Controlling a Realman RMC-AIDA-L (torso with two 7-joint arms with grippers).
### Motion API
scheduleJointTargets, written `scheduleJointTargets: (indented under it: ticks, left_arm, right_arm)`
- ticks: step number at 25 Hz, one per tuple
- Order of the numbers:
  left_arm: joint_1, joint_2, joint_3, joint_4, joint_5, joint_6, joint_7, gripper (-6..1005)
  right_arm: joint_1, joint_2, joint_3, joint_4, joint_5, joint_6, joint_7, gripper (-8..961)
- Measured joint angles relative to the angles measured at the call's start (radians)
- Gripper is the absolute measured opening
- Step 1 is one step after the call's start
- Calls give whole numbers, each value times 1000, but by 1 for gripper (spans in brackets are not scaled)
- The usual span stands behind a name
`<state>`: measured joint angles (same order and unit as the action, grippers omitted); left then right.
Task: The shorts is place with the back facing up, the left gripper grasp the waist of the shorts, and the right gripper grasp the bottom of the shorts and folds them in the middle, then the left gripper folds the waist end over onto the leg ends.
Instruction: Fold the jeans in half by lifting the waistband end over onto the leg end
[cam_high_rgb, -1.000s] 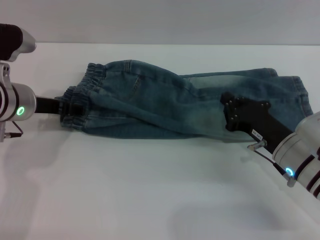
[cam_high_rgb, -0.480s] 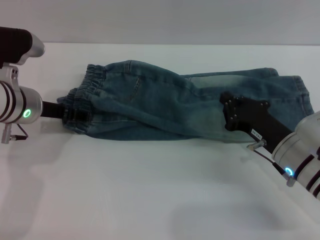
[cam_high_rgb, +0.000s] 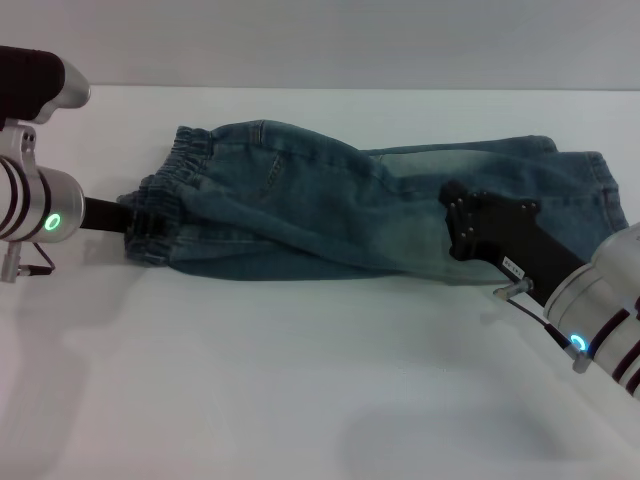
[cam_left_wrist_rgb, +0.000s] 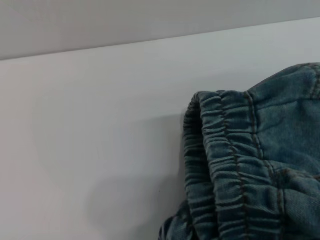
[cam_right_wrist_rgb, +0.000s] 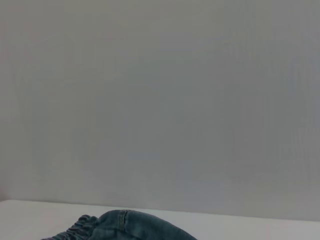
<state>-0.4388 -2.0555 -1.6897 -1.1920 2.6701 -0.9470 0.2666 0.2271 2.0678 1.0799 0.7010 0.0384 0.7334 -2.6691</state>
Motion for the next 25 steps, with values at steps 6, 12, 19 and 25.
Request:
scheduleJointTargets:
  ticks: [6, 12, 19, 25]
  left_arm:
    - [1, 0, -1, -1, -1, -2, 0, 369]
    - [5, 0, -2, -12, -5, -3, 0, 255]
    - [71, -2, 6, -211, -45, -33, 2, 82]
    - [89, -1, 7, -260, -72, -44, 9, 35]
  right_arm:
    - [-2, 0, 4, 2, 0, 13, 0, 0]
    - [-4, 0, 7, 2, 0, 21, 1, -1]
    - [-5, 0, 10, -2, 0, 22, 2, 0]
    - [-6, 0, 11, 0, 0, 21, 2, -1]
